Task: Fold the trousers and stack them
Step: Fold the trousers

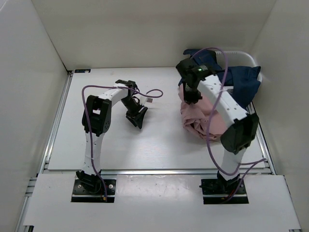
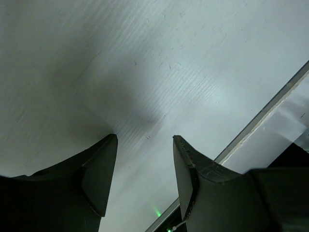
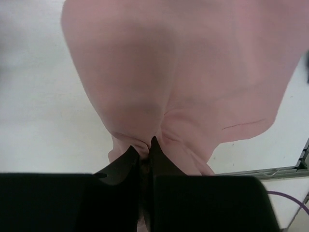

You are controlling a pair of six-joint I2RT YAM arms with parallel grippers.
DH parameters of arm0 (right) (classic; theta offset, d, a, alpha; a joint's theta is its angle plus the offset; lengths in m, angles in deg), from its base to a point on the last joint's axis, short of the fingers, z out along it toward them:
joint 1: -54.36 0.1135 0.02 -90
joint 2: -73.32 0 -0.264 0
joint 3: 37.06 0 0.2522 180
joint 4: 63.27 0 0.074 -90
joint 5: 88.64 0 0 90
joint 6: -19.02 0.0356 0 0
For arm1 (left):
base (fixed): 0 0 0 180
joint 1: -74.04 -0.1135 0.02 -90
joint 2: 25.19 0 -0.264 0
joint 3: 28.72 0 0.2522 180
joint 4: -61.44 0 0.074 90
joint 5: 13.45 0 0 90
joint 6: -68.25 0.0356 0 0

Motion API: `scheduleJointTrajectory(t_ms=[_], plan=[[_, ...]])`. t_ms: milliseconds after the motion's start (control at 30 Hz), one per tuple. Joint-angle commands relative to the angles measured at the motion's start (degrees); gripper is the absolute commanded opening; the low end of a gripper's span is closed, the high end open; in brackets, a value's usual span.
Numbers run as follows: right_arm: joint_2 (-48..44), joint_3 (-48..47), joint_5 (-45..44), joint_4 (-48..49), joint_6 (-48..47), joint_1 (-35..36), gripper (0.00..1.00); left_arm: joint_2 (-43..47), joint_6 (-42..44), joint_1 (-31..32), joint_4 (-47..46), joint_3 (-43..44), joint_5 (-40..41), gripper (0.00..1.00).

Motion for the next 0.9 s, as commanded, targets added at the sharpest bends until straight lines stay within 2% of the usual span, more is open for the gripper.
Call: scheduleJointTrajectory(t_ms=[0,133,333,467,567,600,633,667,733,767,800,833,867], plan=[[2.74,-1.85,-3.29,1.26,2.93,1.15,0.00,0.75,1.28,-0.34,0.01,0.94,-1.54,0.61],[4.69,-6.51,-4.44,1.51,3.55,2.30,0.00,1.28,1.28,-0.34,0.01,1.47,-1.54,0.61],[-3.91,3.31,-3.83,5.56,4.69,-1.03,0.00,1.28,1.28,-0.34,0.01,1.47,-1.54,0.62],[-3.40,5.17,-3.12,7.58,5.22,-1.04,0.00,1.28,1.28,-0.34,0.01,2.09,-1.02,0.62],[-0.33,4.48,-0.15,11.09,6.44,2.20,0.02,1.28,1.28,-0.87,0.54,2.09,-0.49,0.64],[2.47,3.69,2.56,12.15,6.45,3.17,0.13,1.28,1.28,-0.87,0.54,2.09,-0.49,0.64],[4.06,2.64,4.50,13.20,5.14,4.23,0.32,1.28,1.28,-1.39,0.54,2.09,0.03,0.65],[7.30,-0.68,6.26,13.91,4.61,6.15,0.69,1.80,1.28,-2.27,0.54,2.09,0.04,0.66],[9.08,-4.30,7.16,13.13,4.60,6.87,0.81,1.81,1.28,-3.41,1.15,2.09,0.56,0.68],[7.44,-3.19,7.16,13.82,4.60,7.57,0.87,2.50,1.28,-4.73,1.15,2.09,0.57,0.68],[5.24,-0.39,7.16,15.74,5.21,7.58,0.89,3.21,1.28,-5.35,1.15,2.09,1.26,0.68],[-0.87,3.38,6.12,18.20,6.09,6.27,0.90,3.21,1.28,-6.57,1.15,2.09,1.79,0.68],[-4.32,12.12,5.58,22.83,6.79,5.13,0.92,3.91,1.28,-7.11,1.15,2.09,1.80,0.68]])
